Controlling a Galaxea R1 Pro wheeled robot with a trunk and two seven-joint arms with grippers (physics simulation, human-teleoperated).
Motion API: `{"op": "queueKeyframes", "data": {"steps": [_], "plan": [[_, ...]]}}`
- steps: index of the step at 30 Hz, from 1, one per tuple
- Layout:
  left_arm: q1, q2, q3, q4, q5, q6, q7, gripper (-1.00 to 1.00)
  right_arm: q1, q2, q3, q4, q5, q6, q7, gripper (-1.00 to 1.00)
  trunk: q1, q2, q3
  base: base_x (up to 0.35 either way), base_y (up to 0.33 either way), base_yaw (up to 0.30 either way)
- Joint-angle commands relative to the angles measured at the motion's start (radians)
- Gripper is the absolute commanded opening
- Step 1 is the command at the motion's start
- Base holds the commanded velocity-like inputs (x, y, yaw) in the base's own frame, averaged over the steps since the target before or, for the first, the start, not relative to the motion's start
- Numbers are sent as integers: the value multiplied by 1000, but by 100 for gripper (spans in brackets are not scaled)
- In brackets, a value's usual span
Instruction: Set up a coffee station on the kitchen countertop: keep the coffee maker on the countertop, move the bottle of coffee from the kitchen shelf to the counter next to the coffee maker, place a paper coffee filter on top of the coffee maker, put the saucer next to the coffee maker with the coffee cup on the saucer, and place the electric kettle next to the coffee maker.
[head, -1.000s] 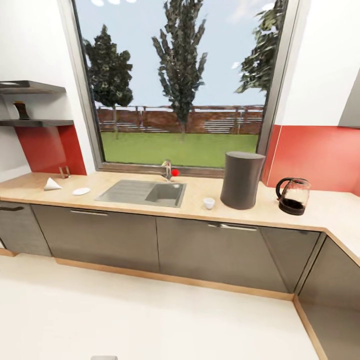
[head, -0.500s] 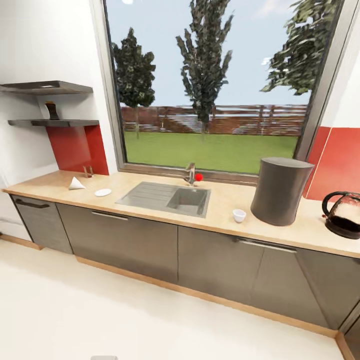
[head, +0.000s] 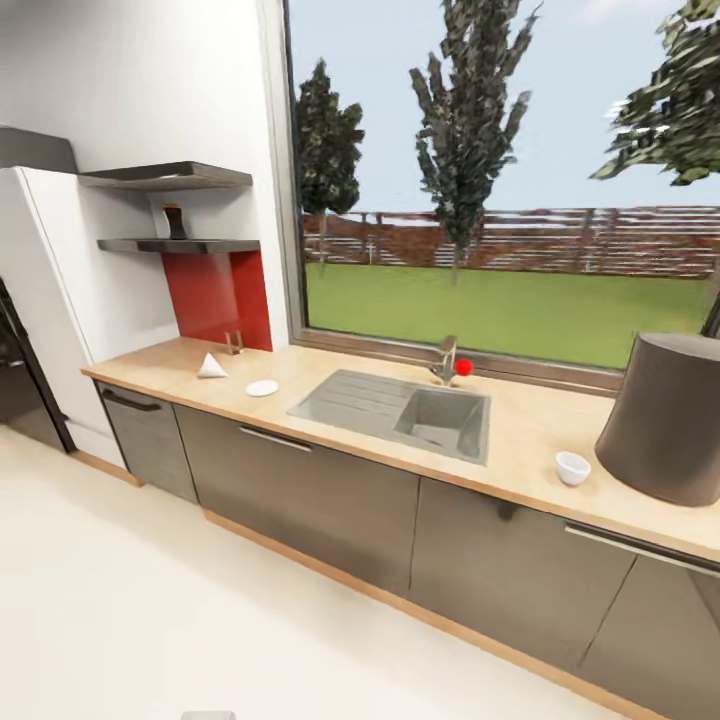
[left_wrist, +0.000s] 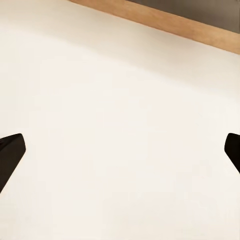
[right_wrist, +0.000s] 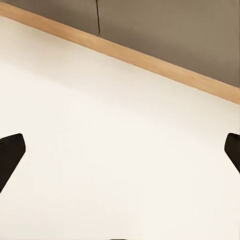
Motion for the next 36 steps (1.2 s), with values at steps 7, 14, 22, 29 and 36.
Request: {"op": "queueKeyframes", "data": {"steps": [7,14,22,29,36], "plan": [[-1,-1,2,1,-2,-4,-1,100,0,0,-1,0,1,-3,-1,100,1,-1,0,285,223,277],[-1,1,2,0,-2,-5,-1,100,0,5,1,-5,-1,-1,-1,100,1,-1,-1,288,207,275],[-1,1,2,0,-2,-6,-1,100,0,8,1,-6,-1,-1,-1,100,1,-1,-8,289,206,243],[-1,1,2,0,-2,-6,-1,100,0,8,1,-6,-1,-1,0,100,1,-1,-13,289,222,183],[-1,1,2,1,-2,-6,-1,100,0,3,0,-4,2,-3,1,100,1,-1,-14,289,221,25]]}}
